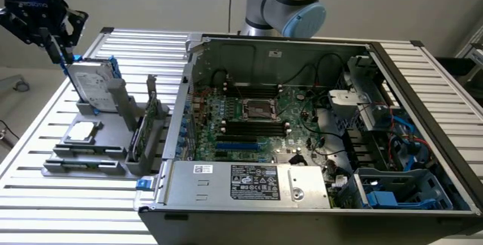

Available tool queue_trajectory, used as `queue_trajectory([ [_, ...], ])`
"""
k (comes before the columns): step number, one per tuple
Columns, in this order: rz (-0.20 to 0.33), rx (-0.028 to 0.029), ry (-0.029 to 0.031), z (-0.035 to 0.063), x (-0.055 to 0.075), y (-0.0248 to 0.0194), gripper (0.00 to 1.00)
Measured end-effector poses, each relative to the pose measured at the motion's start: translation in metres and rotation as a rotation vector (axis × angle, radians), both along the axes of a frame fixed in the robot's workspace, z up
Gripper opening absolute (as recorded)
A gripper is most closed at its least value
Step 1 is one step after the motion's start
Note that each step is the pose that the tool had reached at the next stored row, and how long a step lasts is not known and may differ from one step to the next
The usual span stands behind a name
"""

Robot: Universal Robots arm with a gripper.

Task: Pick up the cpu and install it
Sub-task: 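Pick up the cpu and move it towards the insertion slot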

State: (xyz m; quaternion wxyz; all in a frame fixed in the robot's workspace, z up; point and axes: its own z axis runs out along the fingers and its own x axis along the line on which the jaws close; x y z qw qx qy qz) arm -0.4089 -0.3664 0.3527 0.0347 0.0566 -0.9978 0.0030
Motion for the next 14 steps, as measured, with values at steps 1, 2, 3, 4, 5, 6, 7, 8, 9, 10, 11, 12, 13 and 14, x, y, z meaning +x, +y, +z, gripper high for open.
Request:
queue_trajectory([
  [1, 0.000, 0.0000, 0.0000, 0.0000, 0.000, 0.0000, 0.36],
  [2, 0.000, 0.0000, 0.0000, 0.0000, 0.000, 0.0000, 0.36],
  [3, 0.000, -0.0001, 0.0001, 0.0000, 0.000, 0.0000, 0.42],
  [4, 0.000, -0.0001, 0.0001, -0.0002, 0.000, 0.0000, 0.47],
  [5, 0.000, 0.0000, -0.0001, -0.0010, 0.000, 0.0001, 0.53],
  [6, -0.001, -0.0001, -0.0008, -0.0024, -0.001, 0.0001, 0.53],
  [7, -0.003, -0.0001, -0.0020, -0.0042, -0.002, 0.0000, 0.53],
  [8, -0.007, -0.0001, -0.0030, -0.0060, -0.002, -0.0001, 0.60],
  [9, -0.013, -0.0002, -0.0038, -0.0078, -0.002, -0.0001, 0.60],
  [10, -0.019, -0.0003, -0.0044, -0.0096, -0.002, -0.0001, 0.60],
  [11, -0.028, -0.0003, -0.0047, -0.0115, -0.002, -0.0001, 0.60],
  [12, -0.040, -0.0002, -0.0049, -0.0133, -0.002, 0.0000, 0.60],
  [13, -0.051, -0.0003, -0.0052, -0.0151, -0.002, -0.0001, 0.60],
  [14, -0.060, -0.0002, -0.0061, -0.0169, -0.002, -0.0003, 0.60],
])
